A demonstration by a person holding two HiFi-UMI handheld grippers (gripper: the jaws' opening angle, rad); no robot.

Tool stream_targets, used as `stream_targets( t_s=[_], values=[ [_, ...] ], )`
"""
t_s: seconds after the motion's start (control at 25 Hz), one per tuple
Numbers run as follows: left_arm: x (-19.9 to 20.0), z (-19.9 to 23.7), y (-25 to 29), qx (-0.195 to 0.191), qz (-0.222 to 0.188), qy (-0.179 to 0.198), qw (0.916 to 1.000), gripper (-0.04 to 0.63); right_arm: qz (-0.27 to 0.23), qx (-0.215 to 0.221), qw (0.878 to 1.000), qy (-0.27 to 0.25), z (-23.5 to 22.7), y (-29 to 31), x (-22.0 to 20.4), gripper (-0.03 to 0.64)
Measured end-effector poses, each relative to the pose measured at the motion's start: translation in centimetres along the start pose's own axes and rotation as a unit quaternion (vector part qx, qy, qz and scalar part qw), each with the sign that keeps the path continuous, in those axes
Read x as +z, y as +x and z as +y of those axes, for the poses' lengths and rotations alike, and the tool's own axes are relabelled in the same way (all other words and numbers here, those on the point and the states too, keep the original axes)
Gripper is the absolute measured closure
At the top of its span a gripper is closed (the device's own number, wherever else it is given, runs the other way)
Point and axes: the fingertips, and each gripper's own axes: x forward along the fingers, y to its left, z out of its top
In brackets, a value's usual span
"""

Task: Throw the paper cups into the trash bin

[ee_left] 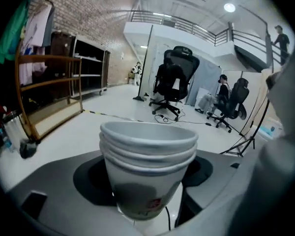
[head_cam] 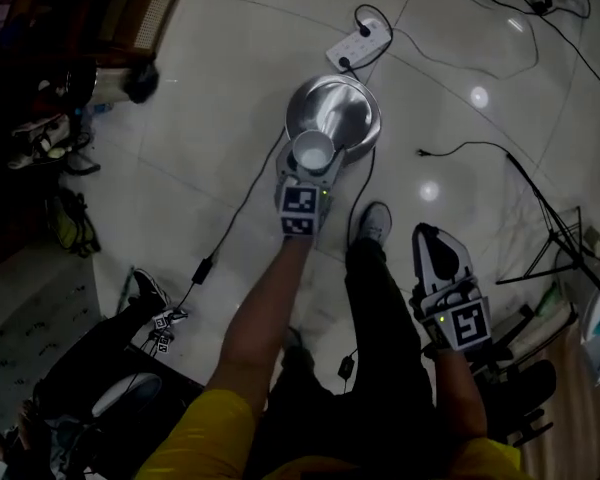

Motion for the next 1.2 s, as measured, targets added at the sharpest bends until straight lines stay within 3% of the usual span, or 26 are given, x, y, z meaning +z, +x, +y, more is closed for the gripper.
stream_targets(
  t_s=[0.16, 0.24, 0.76, 0.84, 1.2],
  values=[
    [-6.3, 1.7, 3.9, 0.022, 0.068, -0.027, 0.9971, 0.260, 0.019, 0.001, 1.000, 0.011, -1.1, 1.4, -2.3, 0.611],
    [-7.7, 1.8, 4.3, 0.023, 0.087, -0.017, 0.9958, 0.255, 0.023, 0.003, 0.999, 0.024, -0.9, 1.7, -2.7, 0.611],
    [-9.1, 1.5, 5.5, 0.026, 0.115, -0.013, 0.9929, 0.222, 0.040, 0.023, 0.998, 0.031, 0.7, 1.5, -3.0, 0.611],
    [-9.3, 1.6, 5.6, 0.027, 0.120, -0.010, 0.9924, 0.179, 0.037, 0.021, 0.999, 0.032, 0.7, 1.4, -2.8, 0.611],
    [-9.1, 1.5, 4.8, 0.031, 0.125, -0.006, 0.9917, 0.199, 0.035, 0.009, 0.999, 0.031, 0.7, 1.0, -2.8, 0.611]
  ],
)
